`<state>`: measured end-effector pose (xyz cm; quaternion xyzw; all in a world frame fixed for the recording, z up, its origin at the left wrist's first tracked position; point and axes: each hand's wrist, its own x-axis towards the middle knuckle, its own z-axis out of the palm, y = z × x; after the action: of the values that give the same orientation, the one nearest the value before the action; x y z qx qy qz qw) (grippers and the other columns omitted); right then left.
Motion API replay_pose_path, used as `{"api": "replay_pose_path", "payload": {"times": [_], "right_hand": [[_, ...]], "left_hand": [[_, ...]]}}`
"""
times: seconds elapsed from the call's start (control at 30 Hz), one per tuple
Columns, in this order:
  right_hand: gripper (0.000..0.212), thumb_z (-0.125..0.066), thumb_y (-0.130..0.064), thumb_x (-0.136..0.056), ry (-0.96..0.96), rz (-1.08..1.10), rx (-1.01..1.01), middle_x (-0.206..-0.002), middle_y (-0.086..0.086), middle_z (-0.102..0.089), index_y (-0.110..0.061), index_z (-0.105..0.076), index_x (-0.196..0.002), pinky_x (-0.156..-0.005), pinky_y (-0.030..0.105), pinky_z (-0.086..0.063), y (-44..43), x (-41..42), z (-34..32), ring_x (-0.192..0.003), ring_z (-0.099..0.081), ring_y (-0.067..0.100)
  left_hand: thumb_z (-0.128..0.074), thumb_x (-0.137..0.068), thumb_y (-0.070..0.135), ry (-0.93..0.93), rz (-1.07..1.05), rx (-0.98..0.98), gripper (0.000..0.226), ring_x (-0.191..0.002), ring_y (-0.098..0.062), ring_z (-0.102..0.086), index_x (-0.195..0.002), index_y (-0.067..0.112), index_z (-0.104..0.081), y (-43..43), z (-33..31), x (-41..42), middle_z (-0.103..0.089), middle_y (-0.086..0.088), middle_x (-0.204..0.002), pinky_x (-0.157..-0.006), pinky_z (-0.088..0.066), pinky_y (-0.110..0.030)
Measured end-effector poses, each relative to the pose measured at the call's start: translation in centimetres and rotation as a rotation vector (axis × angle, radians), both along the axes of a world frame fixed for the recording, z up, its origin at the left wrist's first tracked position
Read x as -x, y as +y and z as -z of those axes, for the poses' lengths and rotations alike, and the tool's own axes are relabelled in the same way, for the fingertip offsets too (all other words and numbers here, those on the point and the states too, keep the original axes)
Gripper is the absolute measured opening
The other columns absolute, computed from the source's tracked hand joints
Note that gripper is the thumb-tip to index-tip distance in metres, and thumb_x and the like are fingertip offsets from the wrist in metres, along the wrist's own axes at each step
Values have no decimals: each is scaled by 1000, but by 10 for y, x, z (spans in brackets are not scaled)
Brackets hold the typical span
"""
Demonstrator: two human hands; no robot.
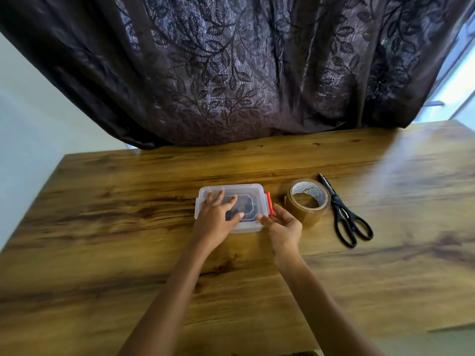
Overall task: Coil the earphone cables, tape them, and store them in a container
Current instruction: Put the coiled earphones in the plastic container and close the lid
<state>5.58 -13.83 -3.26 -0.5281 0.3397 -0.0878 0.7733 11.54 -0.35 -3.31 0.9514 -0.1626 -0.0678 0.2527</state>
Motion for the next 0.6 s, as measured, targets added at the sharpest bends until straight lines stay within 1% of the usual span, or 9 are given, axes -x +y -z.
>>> {"api": "replay_pose_path", "payload": {"times": [0.07,0.17,0.27,0.3,0.33,0.4,0.43,0.5,0.6], "right_hand": [[52,-66,1,-81,-28,-8,38,-100,1,-67,-7,-50,-129,-76,21,-53,7,2,2,-90,-63,8],[53,-60,-5,-88,-55,-46,171,-125,6,-60,-10,-42,-137,-91,27,-50,15,4,5,-110,-59,13],[50,-55,-6,-91,-82,-59,277,-132,6,-55,-9,-39,-138,-96,31,-48,18,4,8,-116,-55,14],[49,-54,-6,-91,-87,-63,302,-133,6,-54,-9,-40,-138,-96,27,-48,18,5,8,-117,-54,13],[47,-52,-5,-92,-90,-69,329,-135,5,-52,-8,-40,-138,-94,16,-46,19,5,9,-118,-51,10],[44,-47,-2,-94,-95,-74,372,-134,-1,-48,-5,-40,-137,-76,-6,-38,19,5,10,-111,-46,1],[44,-46,-1,-94,-100,-77,376,-131,-3,-48,-5,-39,-138,-68,-8,-35,19,5,11,-107,-46,-1],[45,-45,-2,-95,-112,-104,401,-129,-2,-49,-5,-36,-139,-64,-8,-35,19,4,13,-103,-46,-2],[48,-44,-3,-95,-118,-136,435,-136,1,-46,-7,-32,-141,-75,-6,-37,19,4,15,-115,-46,4]], "left_hand": [[-48,-91,43,3,-1,5,56,-144,-23,5,-143,28,-30,0,1,0,-10,-1,-157,-115,-7,-42],[-47,-91,44,0,-5,-8,56,-144,-22,6,-143,28,-30,0,2,0,-10,-1,-157,-115,-6,-42],[-46,-92,43,6,4,-26,56,-144,-23,7,-143,28,-29,-2,1,0,-8,-1,-157,-115,-3,-42],[-45,-93,43,8,8,-31,55,-144,-23,7,-143,28,-29,-2,0,0,-8,-2,-157,-115,-2,-41],[-45,-93,42,10,11,-33,55,-144,-23,8,-143,27,-28,-2,-1,0,-7,-2,-157,-115,-1,-41],[-44,-93,42,17,15,-36,55,-144,-23,9,-144,27,-27,-3,-1,1,-6,-2,-157,-115,0,-40],[-44,-93,42,20,16,-38,55,-144,-23,9,-144,27,-27,-3,-1,1,-6,-2,-157,-115,1,-40],[-43,-94,42,20,15,-40,55,-144,-23,9,-144,27,-27,-2,-1,1,-6,-2,-157,-115,0,-40],[-43,-94,42,14,11,-48,55,-144,-23,8,-144,27,-27,-3,-2,2,-6,-3,-157,-115,-1,-40]]}}
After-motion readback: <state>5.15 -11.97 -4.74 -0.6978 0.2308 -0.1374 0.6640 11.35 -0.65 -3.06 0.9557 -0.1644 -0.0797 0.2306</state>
